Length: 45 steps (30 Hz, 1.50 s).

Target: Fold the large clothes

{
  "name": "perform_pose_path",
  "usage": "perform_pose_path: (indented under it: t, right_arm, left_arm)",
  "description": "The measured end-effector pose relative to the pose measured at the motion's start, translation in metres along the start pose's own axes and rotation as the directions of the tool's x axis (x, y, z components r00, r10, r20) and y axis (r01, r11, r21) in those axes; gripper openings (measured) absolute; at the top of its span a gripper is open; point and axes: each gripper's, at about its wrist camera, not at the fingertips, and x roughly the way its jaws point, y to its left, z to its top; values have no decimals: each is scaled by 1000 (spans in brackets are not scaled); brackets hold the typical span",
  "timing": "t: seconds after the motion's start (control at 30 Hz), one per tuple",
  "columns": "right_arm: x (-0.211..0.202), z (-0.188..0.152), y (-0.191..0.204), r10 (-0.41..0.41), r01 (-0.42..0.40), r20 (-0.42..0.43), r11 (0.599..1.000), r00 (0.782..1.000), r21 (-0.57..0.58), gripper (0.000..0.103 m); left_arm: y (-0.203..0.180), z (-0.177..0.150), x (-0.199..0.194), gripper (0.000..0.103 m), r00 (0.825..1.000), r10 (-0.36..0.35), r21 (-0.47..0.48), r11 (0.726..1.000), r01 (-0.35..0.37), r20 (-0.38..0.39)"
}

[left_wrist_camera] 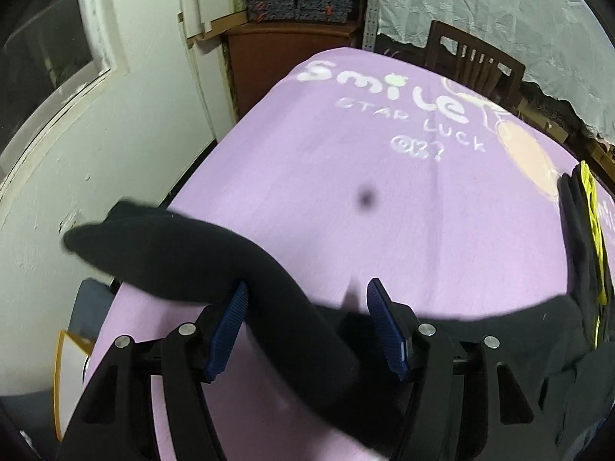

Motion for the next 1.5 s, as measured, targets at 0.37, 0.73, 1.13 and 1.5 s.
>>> perform_pose_path:
  t: [0.37,0.73,1.13,1.5]
  right_arm:
    - [4,-1,2,-8,8,-7,1000,1000,-24,62]
    - [2,0,2,27,-27,-9,1000,1000,-5,62]
    - [1,0,-2,29,-29,-5,1000,1000,10,62]
    - [3,0,-1,33,-33,-8,999,999,3,62]
  left_arm:
    - [-72,15,-38,75,984,48,310,946,-100,169]
    - [11,7,-47,84,991,78,171,981,-96,112]
    - [44,21,16,73,995,-89,-61,994,87,-40]
    - [31,27,29,59,998,-47,-44,998,49,34]
